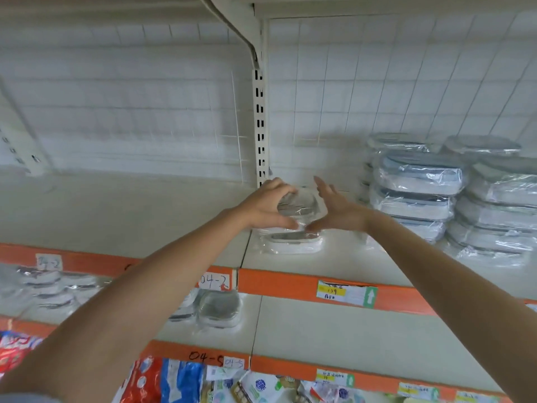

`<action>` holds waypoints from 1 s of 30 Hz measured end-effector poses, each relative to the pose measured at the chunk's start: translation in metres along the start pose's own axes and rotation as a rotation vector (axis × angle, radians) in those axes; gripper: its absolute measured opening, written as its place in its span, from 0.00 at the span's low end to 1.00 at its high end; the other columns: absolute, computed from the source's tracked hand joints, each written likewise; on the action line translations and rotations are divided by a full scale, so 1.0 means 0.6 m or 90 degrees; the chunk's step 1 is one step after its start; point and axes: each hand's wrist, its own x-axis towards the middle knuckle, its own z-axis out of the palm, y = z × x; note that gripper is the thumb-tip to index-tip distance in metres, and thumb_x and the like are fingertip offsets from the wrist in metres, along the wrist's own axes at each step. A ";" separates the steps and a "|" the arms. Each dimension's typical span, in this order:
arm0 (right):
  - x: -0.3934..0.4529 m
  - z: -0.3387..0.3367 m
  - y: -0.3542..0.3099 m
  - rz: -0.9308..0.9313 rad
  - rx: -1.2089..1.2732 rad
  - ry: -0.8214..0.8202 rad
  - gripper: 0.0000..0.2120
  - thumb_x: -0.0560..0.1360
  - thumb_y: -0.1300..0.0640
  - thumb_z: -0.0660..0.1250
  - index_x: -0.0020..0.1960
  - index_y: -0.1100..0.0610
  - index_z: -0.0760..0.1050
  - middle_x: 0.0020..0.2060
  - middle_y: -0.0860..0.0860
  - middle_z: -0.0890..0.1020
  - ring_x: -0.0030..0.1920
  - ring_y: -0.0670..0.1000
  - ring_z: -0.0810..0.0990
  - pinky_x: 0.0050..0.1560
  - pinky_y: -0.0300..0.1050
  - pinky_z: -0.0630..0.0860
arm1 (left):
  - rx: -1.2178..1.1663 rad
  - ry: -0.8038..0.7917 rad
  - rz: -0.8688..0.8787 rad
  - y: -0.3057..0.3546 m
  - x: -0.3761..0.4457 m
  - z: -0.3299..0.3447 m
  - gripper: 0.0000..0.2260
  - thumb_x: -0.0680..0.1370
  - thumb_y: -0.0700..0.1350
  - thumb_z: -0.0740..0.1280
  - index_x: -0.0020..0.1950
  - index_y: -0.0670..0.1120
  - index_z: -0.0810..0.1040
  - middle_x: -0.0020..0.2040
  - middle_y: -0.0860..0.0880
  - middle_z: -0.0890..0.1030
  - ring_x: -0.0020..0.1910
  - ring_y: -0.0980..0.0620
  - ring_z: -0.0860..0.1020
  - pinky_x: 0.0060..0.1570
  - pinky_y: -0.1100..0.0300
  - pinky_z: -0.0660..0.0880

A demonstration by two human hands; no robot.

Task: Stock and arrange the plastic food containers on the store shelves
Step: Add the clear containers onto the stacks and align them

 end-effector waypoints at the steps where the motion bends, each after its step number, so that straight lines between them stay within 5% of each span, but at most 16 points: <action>1: 0.002 -0.014 -0.008 -0.004 -0.011 0.003 0.54 0.67 0.51 0.75 0.77 0.53 0.39 0.74 0.55 0.54 0.74 0.55 0.57 0.70 0.49 0.59 | 0.007 -0.001 0.015 0.005 0.010 0.006 0.37 0.69 0.57 0.75 0.72 0.47 0.65 0.65 0.49 0.67 0.66 0.52 0.64 0.64 0.57 0.65; 6: 0.002 -0.035 -0.032 -0.032 -0.176 -0.010 0.32 0.71 0.54 0.72 0.71 0.61 0.65 0.66 0.54 0.69 0.66 0.54 0.68 0.63 0.42 0.63 | 0.020 -0.062 0.045 -0.011 0.033 0.007 0.45 0.65 0.61 0.75 0.74 0.48 0.58 0.72 0.48 0.63 0.70 0.49 0.61 0.69 0.53 0.61; 11: 0.001 -0.026 -0.029 -0.037 -0.162 0.012 0.26 0.70 0.53 0.74 0.64 0.58 0.70 0.59 0.52 0.69 0.59 0.53 0.72 0.61 0.44 0.67 | -0.057 -0.117 0.006 -0.058 0.014 0.004 0.53 0.62 0.59 0.78 0.76 0.56 0.49 0.70 0.53 0.52 0.73 0.49 0.54 0.71 0.53 0.58; 16: 0.005 -0.019 -0.033 -0.042 -0.147 0.030 0.26 0.69 0.55 0.75 0.63 0.58 0.71 0.59 0.53 0.70 0.54 0.49 0.70 0.46 0.32 0.61 | -0.034 -0.112 -0.049 -0.066 0.019 0.008 0.56 0.60 0.60 0.79 0.76 0.54 0.45 0.68 0.47 0.54 0.66 0.45 0.66 0.59 0.62 0.64; 21: 0.005 -0.010 -0.027 -0.023 -0.162 0.067 0.31 0.68 0.54 0.75 0.67 0.56 0.67 0.63 0.52 0.68 0.58 0.51 0.71 0.47 0.32 0.60 | -0.053 -0.094 -0.026 -0.071 0.033 0.008 0.52 0.61 0.56 0.80 0.75 0.50 0.50 0.66 0.45 0.59 0.65 0.46 0.66 0.58 0.60 0.66; 30: 0.038 -0.002 -0.022 0.044 -0.322 0.163 0.24 0.74 0.56 0.69 0.67 0.55 0.66 0.63 0.52 0.66 0.64 0.54 0.66 0.56 0.50 0.74 | -0.060 -0.027 -0.031 -0.070 0.096 0.030 0.50 0.64 0.55 0.78 0.75 0.45 0.51 0.71 0.44 0.62 0.67 0.45 0.66 0.58 0.57 0.66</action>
